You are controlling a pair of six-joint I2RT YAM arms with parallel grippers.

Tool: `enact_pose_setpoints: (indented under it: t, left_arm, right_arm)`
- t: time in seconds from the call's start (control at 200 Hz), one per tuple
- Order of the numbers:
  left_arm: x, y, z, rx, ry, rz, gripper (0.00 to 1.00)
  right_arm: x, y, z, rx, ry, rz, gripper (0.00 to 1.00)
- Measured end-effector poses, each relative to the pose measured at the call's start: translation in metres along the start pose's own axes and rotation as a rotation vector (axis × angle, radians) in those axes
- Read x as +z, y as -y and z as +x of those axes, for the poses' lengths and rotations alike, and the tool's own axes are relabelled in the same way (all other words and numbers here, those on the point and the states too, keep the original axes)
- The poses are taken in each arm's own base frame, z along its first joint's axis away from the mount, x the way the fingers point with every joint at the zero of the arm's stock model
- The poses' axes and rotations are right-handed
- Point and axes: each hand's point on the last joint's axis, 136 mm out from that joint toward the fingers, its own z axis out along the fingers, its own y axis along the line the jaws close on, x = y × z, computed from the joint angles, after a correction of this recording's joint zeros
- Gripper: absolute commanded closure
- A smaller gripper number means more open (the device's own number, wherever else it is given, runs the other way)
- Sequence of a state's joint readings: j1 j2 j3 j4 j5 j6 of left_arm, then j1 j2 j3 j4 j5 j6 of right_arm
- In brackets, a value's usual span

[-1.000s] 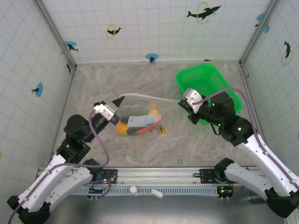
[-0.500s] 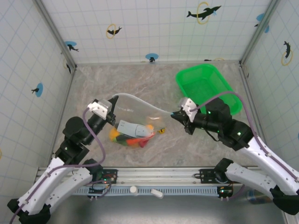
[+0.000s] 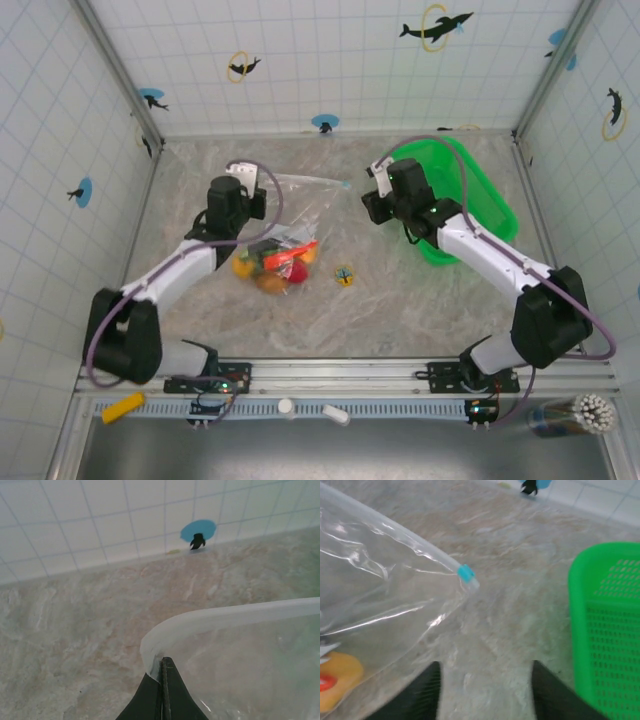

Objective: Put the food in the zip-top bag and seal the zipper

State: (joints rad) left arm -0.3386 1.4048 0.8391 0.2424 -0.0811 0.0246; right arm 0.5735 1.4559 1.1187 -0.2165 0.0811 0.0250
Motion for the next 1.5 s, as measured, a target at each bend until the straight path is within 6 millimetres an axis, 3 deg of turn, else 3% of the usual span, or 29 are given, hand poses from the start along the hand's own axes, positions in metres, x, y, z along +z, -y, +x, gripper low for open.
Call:
enact_pose_setpoints:
  t: [0.135, 0.245, 0.285, 0.385, 0.425, 0.515, 0.576, 0.676, 0.796, 0.936, 1.031, 1.186, 1.346, 1.391, 1.496]
  left_arm:
    - [0.062, 0.006, -0.005, -0.032, -0.03, 0.043, 1.0]
    - [0.11, 0.016, -0.014, -0.04, -0.026, 0.085, 1.0]
    - [0.124, 0.018, -0.013, -0.04, -0.032, 0.091, 0.92]
    - [0.151, 0.019, -0.01, -0.04, -0.044, 0.091, 0.58]
    - [0.155, 0.018, -0.007, -0.037, -0.051, 0.085, 0.45]
    - [0.154, 0.008, -0.004, -0.049, -0.062, 0.054, 0.27]
    - [0.146, 0.0, -0.005, -0.052, -0.057, 0.028, 0.16]
    - [0.115, -0.011, -0.01, -0.069, -0.035, -0.007, 0.12]
    - [0.059, -0.019, -0.038, -0.09, 0.057, -0.034, 0.13]
    - [-0.014, -0.025, -0.071, -0.161, 0.221, -0.039, 0.14]
    - [-0.049, -0.026, -0.072, -0.206, 0.276, -0.028, 0.14]
    - [-0.075, -0.024, -0.057, -0.246, 0.29, -0.01, 0.13]
    - [-0.091, -0.028, -0.046, -0.255, 0.304, -0.028, 0.12]
    - [-0.092, -0.03, -0.043, -0.255, 0.303, -0.042, 0.03]
    - [-0.091, -0.036, -0.033, -0.269, 0.288, -0.077, 0.02]
  right_arm:
    - [-0.008, 0.012, -0.02, 0.008, 0.08, 0.063, 0.3]
    - [-0.028, 0.022, -0.038, 0.021, 0.149, 0.103, 0.3]
    - [-0.036, 0.027, -0.043, 0.029, 0.17, 0.121, 0.3]
    - [-0.053, 0.054, -0.046, 0.088, 0.203, 0.191, 0.31]
    - [-0.054, 0.071, -0.04, 0.121, 0.194, 0.227, 0.31]
    - [-0.049, 0.108, -0.013, 0.206, 0.127, 0.312, 0.34]
    - [-0.04, 0.126, 0.011, 0.263, 0.065, 0.347, 0.35]
    - [-0.022, 0.14, 0.049, 0.371, -0.018, 0.337, 0.32]
    - [0.004, 0.131, 0.082, 0.494, -0.101, 0.189, 0.25]
    - [0.039, 0.11, 0.096, 0.534, -0.18, 0.057, 0.23]
    - [0.066, 0.1, 0.084, 0.548, -0.198, -0.026, 0.22]
    - [0.103, 0.074, 0.063, 0.56, -0.22, -0.131, 0.22]
    - [0.124, 0.012, 0.031, 0.565, -0.214, -0.278, 0.22]
    - [0.129, -0.005, 0.017, 0.569, -0.203, -0.321, 0.22]
    - [0.144, -0.037, -0.013, 0.571, -0.175, -0.404, 0.19]
